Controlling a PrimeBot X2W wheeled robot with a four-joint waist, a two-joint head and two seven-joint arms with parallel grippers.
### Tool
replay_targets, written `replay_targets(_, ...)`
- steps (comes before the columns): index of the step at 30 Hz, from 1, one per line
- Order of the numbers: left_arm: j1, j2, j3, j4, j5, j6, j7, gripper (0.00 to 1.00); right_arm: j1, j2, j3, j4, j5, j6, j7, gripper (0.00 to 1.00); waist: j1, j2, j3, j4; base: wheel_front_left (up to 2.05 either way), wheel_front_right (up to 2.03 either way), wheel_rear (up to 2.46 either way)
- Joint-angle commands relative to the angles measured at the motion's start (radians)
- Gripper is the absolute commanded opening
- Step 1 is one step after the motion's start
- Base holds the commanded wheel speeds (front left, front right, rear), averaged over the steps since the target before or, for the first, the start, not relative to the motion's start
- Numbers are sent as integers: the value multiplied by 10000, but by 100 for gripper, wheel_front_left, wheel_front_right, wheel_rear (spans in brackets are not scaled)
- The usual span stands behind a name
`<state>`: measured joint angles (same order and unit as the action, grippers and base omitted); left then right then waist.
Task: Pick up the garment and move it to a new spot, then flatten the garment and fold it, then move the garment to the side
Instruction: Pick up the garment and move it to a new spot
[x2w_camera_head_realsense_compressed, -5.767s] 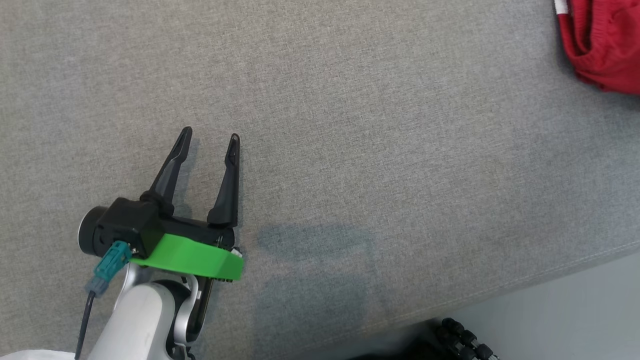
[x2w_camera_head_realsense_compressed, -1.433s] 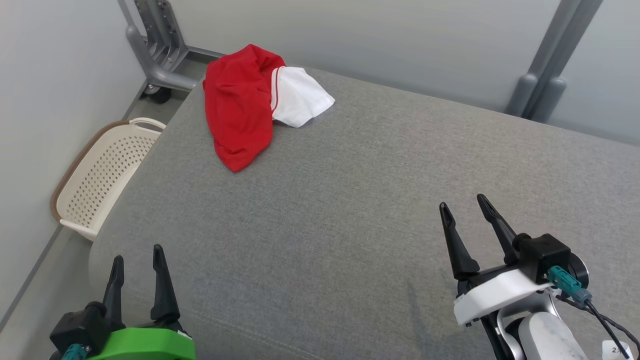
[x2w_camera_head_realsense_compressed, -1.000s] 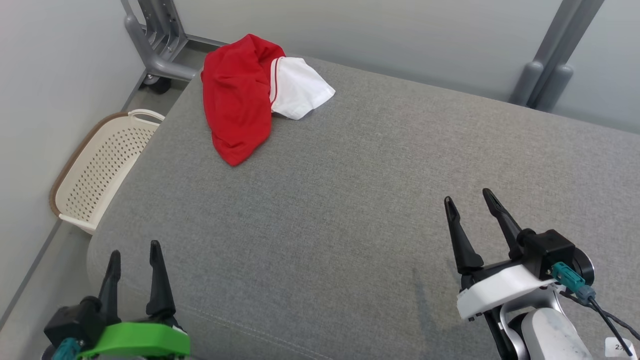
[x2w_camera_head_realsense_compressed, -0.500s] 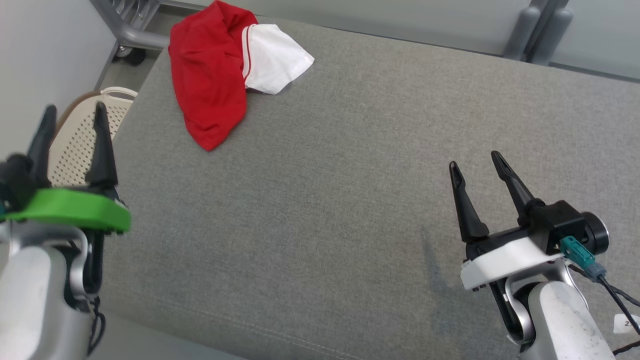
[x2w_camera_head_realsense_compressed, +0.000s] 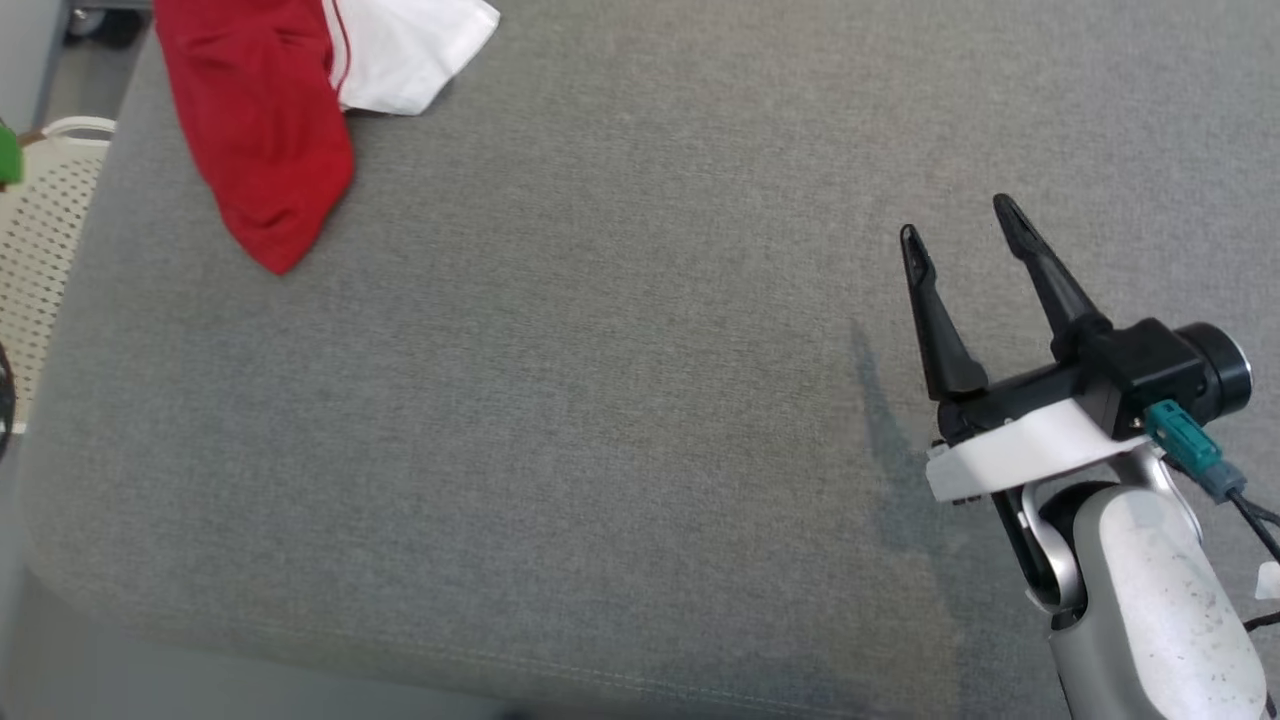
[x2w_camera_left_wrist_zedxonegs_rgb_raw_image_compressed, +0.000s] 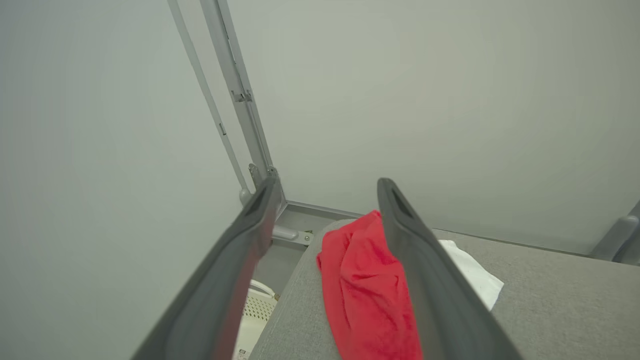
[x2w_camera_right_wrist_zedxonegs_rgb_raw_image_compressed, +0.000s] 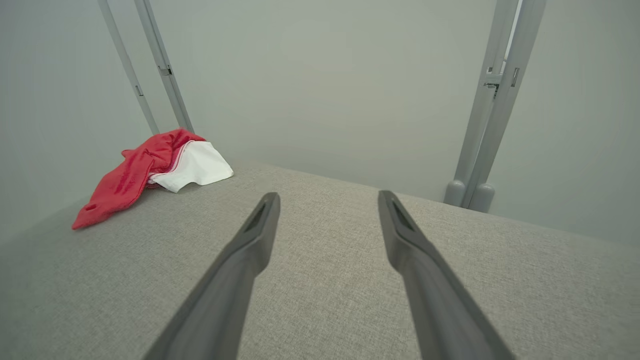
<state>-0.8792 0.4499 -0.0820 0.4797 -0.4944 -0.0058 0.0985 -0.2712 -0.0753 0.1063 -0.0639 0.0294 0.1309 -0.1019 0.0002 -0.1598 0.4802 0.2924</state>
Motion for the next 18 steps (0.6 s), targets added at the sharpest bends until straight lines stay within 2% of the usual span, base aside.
replay_targets(1,-486,166,-20,387,99,-18,117,100,-233,-94,19,-165,-107,-3,50,100,-2,-1,1167,-1024,0,0,0)
replay_targets(10,-2175,215,-202,2768,93,-141,406,100,-387,-497,-302,-1192,-321,-3,492,100,-2,-1,2534,-1789,0,0,0)
replay_targets(18,-2912,134,-414,4198,104,-460,212,100,-160,-724,-646,-2140,-456,-3,849,100,-2,-1,3313,-1914,0,0,0)
